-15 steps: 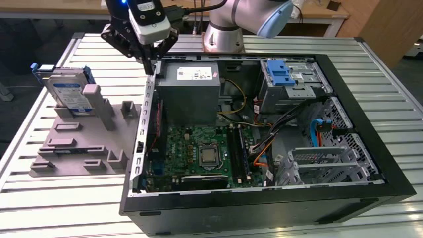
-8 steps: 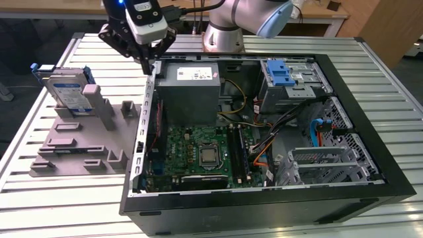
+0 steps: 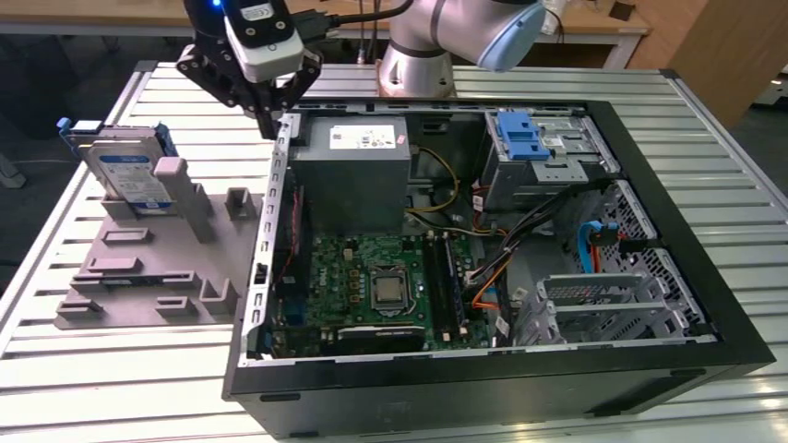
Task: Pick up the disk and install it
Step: 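Reach for the disk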
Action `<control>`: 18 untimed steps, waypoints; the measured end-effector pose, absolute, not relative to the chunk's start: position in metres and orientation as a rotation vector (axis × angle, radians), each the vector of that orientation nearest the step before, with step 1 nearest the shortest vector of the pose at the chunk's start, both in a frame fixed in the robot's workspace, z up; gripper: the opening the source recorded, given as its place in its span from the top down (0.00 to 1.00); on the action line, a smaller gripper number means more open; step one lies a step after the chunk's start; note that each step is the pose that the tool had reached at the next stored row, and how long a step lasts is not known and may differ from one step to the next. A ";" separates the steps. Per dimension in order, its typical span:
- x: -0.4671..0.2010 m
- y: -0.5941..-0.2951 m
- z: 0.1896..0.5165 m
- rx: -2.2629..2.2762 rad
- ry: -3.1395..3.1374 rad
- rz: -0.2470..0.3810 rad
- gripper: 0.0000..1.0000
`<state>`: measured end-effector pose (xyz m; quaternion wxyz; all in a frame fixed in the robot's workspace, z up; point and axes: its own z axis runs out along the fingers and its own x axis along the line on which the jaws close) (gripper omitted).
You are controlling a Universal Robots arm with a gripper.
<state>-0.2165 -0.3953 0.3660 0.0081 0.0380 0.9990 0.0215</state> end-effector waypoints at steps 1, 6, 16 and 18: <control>-0.217 -0.395 0.366 0.119 3.122 0.067 0.89; -0.222 -0.395 0.366 0.119 3.122 0.067 0.89; -0.230 -0.390 0.366 0.119 3.122 0.067 0.89; -0.232 -0.388 0.366 0.119 3.122 0.067 0.89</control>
